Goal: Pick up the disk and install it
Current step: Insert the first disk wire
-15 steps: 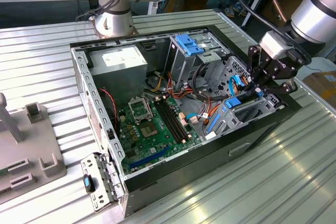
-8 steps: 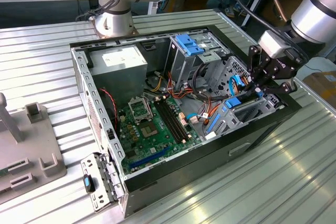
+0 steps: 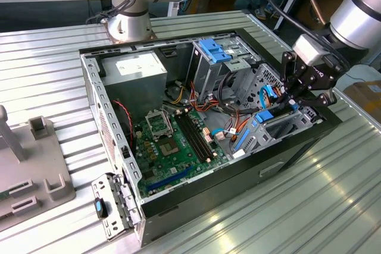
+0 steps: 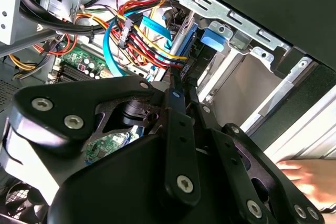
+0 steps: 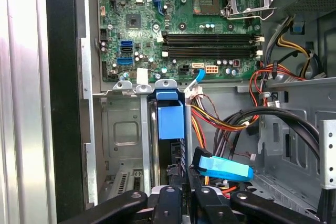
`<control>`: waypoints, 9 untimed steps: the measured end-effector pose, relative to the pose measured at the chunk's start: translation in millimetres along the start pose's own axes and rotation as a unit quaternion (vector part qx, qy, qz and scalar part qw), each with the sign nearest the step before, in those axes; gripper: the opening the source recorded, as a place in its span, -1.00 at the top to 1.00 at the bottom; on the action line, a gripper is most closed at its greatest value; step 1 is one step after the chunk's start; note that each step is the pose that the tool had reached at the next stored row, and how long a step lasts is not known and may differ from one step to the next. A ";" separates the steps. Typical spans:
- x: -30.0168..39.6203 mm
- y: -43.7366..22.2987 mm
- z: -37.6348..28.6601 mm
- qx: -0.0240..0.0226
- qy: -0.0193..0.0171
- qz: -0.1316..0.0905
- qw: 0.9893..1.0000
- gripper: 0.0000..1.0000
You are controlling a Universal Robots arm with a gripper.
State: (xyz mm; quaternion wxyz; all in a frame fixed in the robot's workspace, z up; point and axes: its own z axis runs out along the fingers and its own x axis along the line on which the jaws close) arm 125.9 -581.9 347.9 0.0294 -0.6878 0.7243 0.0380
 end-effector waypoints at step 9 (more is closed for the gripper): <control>0.2 0.0 2.2 0.001 0.010 0.000 1.000 0.68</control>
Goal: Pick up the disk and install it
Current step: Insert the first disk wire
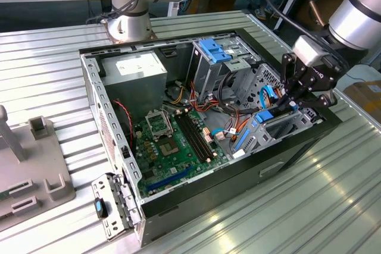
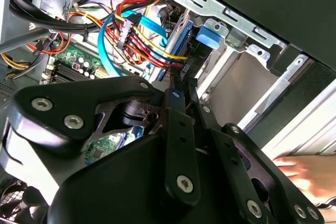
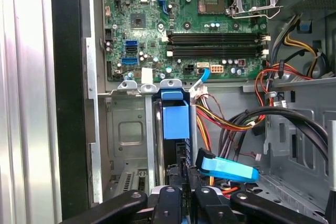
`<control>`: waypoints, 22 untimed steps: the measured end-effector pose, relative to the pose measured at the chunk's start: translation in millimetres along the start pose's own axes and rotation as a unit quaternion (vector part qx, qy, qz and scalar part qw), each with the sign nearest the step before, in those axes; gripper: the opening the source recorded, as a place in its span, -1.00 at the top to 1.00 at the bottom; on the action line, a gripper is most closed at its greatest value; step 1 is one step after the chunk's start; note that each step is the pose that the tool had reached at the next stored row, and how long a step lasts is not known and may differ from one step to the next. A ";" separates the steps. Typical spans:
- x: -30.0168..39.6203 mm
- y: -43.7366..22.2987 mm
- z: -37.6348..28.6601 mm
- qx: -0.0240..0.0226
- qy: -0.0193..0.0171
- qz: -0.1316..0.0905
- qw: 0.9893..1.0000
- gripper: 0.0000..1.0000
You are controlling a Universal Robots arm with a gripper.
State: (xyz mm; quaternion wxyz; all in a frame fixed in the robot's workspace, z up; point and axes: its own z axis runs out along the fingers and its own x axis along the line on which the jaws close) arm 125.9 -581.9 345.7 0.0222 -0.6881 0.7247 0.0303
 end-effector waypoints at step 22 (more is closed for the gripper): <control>-2.1 0.1 -2.2 0.000 0.000 0.000 1.000 0.68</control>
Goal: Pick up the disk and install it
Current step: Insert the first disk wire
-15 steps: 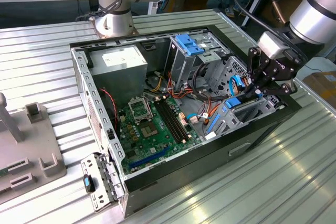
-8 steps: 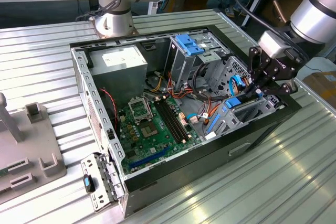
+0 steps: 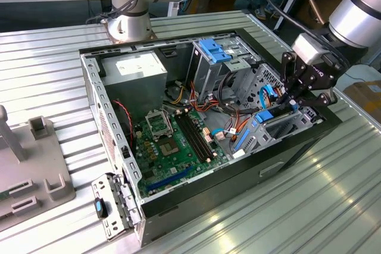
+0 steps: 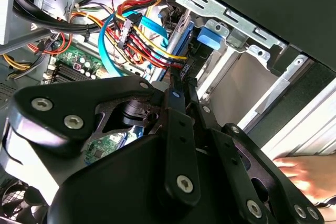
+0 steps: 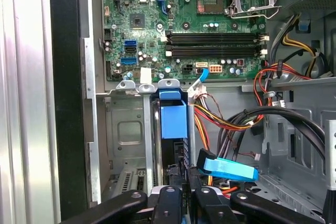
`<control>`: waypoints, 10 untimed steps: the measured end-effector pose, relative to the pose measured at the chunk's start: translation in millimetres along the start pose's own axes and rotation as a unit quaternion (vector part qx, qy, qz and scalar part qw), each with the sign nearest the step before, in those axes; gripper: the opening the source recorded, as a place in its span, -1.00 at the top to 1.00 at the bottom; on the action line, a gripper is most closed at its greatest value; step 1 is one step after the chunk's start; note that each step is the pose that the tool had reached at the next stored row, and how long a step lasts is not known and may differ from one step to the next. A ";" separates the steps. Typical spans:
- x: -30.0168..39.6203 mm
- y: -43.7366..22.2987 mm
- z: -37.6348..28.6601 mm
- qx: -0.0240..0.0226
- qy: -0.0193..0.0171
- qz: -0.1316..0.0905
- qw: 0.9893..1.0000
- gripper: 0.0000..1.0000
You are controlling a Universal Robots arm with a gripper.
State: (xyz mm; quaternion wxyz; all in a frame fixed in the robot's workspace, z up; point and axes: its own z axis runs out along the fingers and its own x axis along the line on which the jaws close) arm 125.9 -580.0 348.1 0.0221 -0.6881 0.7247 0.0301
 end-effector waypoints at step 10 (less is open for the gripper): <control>-0.2 0.0 4.0 0.000 0.000 0.000 1.000 0.68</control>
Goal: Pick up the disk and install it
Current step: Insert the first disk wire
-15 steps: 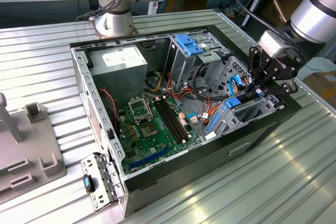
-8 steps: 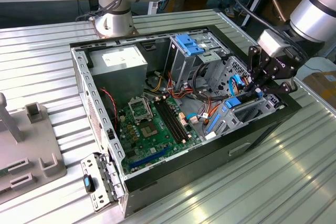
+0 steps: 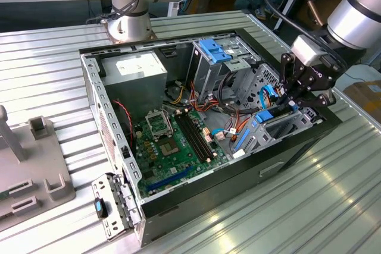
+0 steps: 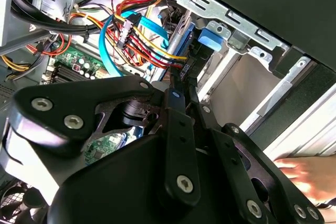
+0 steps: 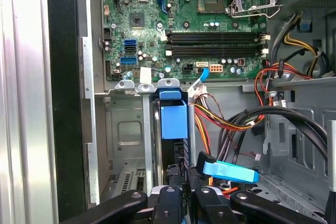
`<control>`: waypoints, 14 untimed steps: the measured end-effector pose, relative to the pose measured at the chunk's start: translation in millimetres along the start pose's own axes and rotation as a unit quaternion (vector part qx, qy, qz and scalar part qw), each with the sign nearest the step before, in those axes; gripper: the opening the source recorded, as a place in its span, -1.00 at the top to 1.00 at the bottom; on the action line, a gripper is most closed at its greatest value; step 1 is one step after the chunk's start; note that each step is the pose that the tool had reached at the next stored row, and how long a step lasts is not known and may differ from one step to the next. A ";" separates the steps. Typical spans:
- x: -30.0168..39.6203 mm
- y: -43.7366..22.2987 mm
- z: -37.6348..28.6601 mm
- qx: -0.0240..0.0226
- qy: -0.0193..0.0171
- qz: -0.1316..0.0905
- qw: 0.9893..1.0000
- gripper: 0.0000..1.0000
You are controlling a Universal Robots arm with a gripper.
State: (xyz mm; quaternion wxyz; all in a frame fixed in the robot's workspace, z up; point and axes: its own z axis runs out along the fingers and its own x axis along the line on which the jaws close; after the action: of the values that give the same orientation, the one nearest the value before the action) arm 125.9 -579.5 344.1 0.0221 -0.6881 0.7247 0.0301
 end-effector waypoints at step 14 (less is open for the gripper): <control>-0.8 0.0 -2.9 0.000 0.000 0.000 1.000 0.68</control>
State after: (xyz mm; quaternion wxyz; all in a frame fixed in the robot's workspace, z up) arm 125.9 -578.9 347.1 0.0221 -0.6881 0.7247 0.0301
